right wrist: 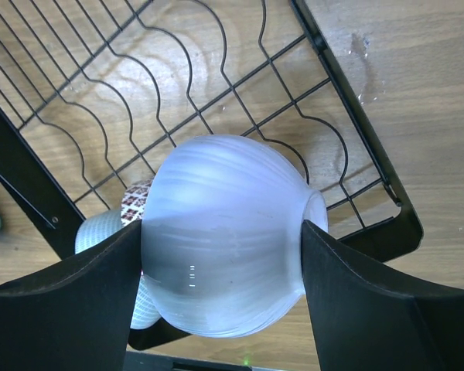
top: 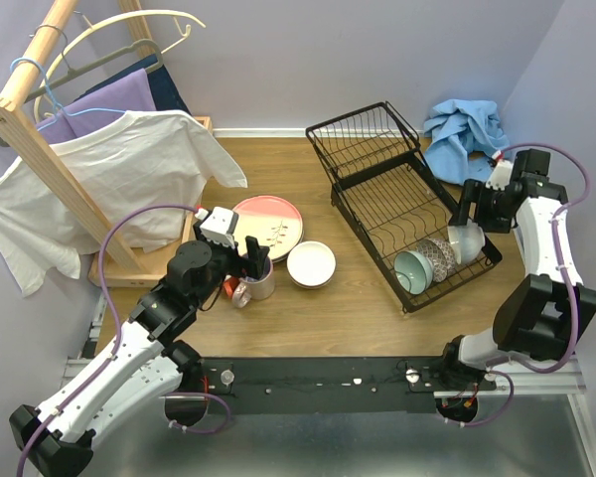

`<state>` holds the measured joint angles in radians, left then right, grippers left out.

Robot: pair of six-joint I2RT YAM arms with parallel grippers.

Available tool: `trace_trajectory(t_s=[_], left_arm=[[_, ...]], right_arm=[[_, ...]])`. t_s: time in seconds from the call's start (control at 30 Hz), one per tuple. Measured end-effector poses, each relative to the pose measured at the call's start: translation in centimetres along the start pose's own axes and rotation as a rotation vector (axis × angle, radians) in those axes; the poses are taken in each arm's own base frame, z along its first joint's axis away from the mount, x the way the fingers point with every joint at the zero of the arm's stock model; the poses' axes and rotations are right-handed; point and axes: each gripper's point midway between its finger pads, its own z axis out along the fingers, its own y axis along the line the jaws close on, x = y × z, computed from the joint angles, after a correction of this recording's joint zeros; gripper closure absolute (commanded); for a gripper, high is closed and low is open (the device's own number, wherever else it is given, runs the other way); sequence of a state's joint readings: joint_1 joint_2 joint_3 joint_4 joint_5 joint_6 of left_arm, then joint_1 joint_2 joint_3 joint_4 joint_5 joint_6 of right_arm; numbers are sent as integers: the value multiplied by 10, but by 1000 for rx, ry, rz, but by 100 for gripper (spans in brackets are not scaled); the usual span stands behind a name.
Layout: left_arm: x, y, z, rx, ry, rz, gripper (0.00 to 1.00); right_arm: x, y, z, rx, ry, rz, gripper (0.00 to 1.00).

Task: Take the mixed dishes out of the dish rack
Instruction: Pick up the bowl from the dish rack.

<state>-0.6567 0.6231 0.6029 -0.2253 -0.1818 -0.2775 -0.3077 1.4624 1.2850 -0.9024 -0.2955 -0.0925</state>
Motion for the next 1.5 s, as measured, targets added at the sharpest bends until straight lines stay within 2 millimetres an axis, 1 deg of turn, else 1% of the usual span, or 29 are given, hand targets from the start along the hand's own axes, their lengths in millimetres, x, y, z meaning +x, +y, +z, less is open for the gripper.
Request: trace_trajectory(t_s=[0.13,0.27,0.43,0.57,0.67,0.9,1.0,1.07,1.1,1.13,1.2,1.37,1.4,1.43,1.5], left_arm=[[0,0,0,2,1,-1,1],[2,-4,2,18,10,-7,1],[5,-9,7,37,31,-21,1],[5,-14,11,55,45,-34,1],[0,-21,16,76,50,-54,1],[-20,-46,34,158,43,-118,1],[-27,-57,43,194,38,-150,1],[-26,-64,53,214,52,-173,1],[-27,-69,58,227,56,-187,1],[-27,-72,62,239,58,-196,1],[-28,-83,73,266,72,-221,1],[-34,-107,90,318,79,-258,1],[-37,-111,93,327,75,-263,2],[-40,-118,98,341,71,-274,2],[-43,-126,104,357,70,-288,3]], right_arm=[[-10,2,-6,3,-52,18,83],[-27,9,-16,-9,-142,44,83],[-50,22,-28,-63,-255,84,84],[-60,35,-34,-125,-323,113,84],[-62,47,-37,-191,-356,140,84],[-56,79,-40,-371,-393,210,85],[-52,97,-42,-453,-407,224,85],[-48,114,-45,-517,-406,227,85],[-47,119,-46,-536,-405,230,85],[-45,129,-48,-577,-404,227,85],[-41,143,-51,-630,-394,225,85],[-33,169,-58,-742,-383,231,85],[-30,176,-59,-773,-381,230,85],[-27,181,-60,-792,-373,234,85],[-20,190,-61,-829,-357,241,85]])
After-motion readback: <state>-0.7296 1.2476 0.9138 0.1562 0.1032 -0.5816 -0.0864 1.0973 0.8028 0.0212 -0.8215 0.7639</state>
